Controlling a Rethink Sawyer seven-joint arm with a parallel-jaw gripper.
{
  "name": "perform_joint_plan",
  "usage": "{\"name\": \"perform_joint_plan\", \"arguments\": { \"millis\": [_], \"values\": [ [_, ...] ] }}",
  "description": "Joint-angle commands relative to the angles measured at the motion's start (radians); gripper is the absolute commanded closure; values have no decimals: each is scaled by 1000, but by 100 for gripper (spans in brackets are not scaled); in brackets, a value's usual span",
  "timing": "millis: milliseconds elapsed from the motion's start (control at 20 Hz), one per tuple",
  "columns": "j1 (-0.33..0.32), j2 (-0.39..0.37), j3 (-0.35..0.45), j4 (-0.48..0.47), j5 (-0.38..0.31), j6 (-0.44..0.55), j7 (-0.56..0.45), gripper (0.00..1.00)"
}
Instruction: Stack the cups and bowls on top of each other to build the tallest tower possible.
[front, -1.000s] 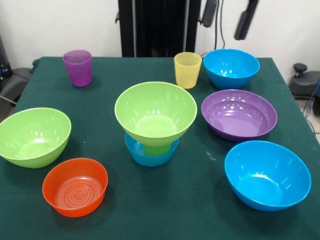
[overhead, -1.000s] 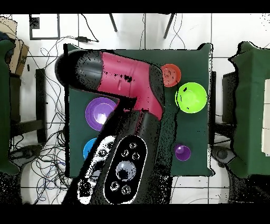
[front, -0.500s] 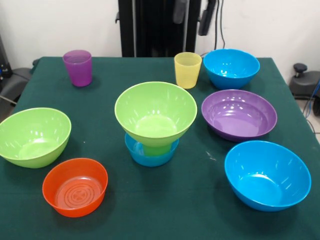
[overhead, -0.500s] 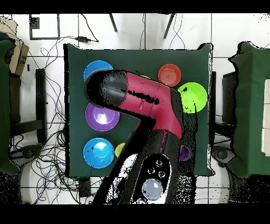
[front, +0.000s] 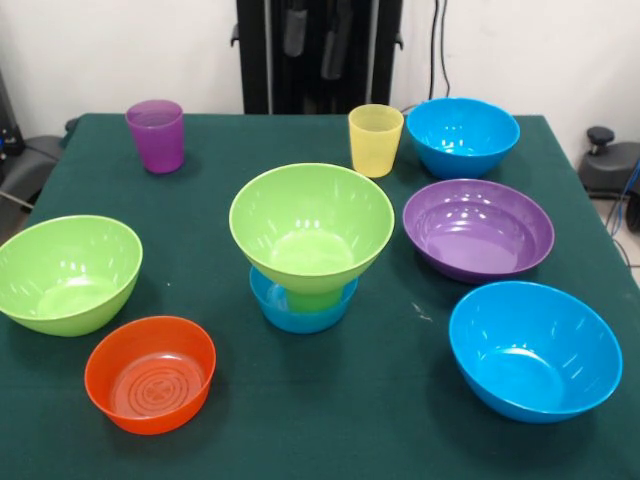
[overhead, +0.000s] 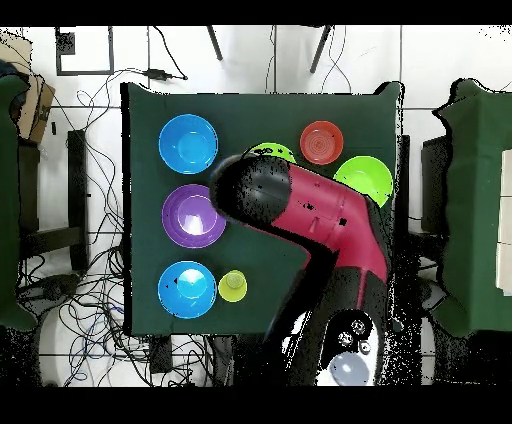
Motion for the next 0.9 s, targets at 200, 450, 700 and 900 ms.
{"name": "perform_joint_plan", "arguments": {
  "millis": [200, 450, 700, 900],
  "values": [
    [-82, -3, 216, 144, -143, -103, -226, 0],
    [-97, 16, 234, 119, -190, -94, -207, 0],
    [-139, 17, 265, 116, -227, -82, -224, 0],
    [-167, 17, 287, 116, -258, -85, -228, 0]
  ]
}}
